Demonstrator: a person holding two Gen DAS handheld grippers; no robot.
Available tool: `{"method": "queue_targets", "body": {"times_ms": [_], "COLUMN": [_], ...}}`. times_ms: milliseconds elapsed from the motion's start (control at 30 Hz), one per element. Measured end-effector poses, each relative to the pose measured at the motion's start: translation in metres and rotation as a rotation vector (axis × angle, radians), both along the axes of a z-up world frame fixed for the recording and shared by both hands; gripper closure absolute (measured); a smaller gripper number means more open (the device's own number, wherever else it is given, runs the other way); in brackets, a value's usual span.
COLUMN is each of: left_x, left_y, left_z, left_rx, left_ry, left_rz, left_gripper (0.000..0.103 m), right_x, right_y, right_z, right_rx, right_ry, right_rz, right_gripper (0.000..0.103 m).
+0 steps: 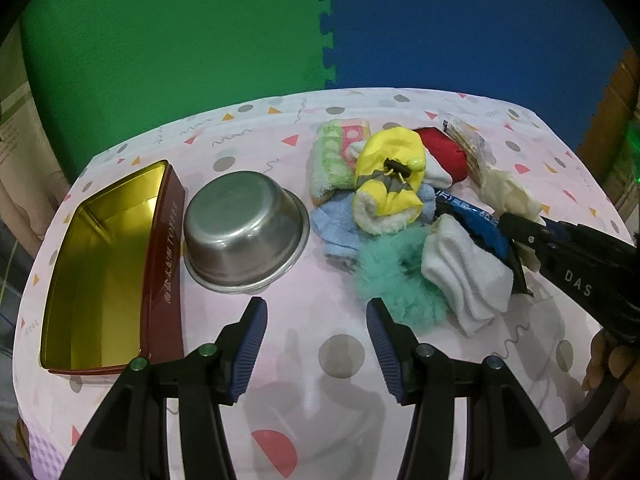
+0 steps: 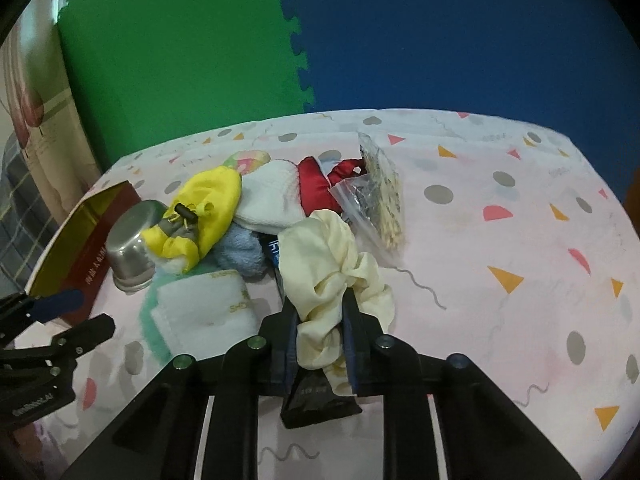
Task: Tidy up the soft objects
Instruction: 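Grasp the white sock with the left tool while the right tool grasps the cream scrunchie, then carry the white sock into the tin box and open the left tool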
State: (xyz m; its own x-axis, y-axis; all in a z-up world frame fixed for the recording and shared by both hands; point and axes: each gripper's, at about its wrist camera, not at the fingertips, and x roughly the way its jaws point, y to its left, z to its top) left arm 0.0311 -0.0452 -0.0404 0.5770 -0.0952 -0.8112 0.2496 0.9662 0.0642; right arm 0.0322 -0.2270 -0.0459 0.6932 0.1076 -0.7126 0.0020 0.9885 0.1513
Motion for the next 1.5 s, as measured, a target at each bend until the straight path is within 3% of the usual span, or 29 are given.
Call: {"method": "queue_targets", "body": {"times_ms": [267,667,933,1133,1267,1333,1367,1500], "left_x": [-0.006,0.004,0.023,0.039,0.040,0.041,0.041,0.039], "left_y": [-0.006,-0.035,-0.064,-0.073,-0.072,-0.071,-0.071,-0.069], "left_z": [0.008,0.017,0.010,-0.010,-0.013,-0.012,-0.013,-0.010], "left_rx": [-0.010,-0.145,-0.135,-0.122,-0.181,-0.209,-0.202,-0.222], "left_ry": [-0.012,0.061,0.095,0.163,0.180,0.186,0.191,0.189], "left_rz": [-0.024,-0.162,-0.214,-0.188,-0.185,-0.188,-0.189,-0.190], "left_gripper": [0.050,0.050,0.050,0.050,0.050,0.061,0.077,0.083], "right_x": [-0.016,-0.045,-0.042,-0.041,-0.039,-0.039,-0.039,-0.038], "right_y": [-0.009,-0.037,-0.036,-0.037,-0.037,-0.036,-0.036,-0.036], "right_z": [0.015,0.015,0.008,0.003,0.001,0.001,0.001,0.001], "right_rx": [-0.057,-0.014,0.010,0.031,0.035,0.035,0.036,0.038], "right_ry": [-0.040,0.005,0.030,0.046,0.054,0.055,0.055,0.054], "right_rz": [-0.065,-0.122,-0.102,-0.106,-0.098,-0.097,-0.096,-0.101], "right_gripper": [0.087,0.088,0.088,0.088,0.087,0.087,0.087,0.087]}}
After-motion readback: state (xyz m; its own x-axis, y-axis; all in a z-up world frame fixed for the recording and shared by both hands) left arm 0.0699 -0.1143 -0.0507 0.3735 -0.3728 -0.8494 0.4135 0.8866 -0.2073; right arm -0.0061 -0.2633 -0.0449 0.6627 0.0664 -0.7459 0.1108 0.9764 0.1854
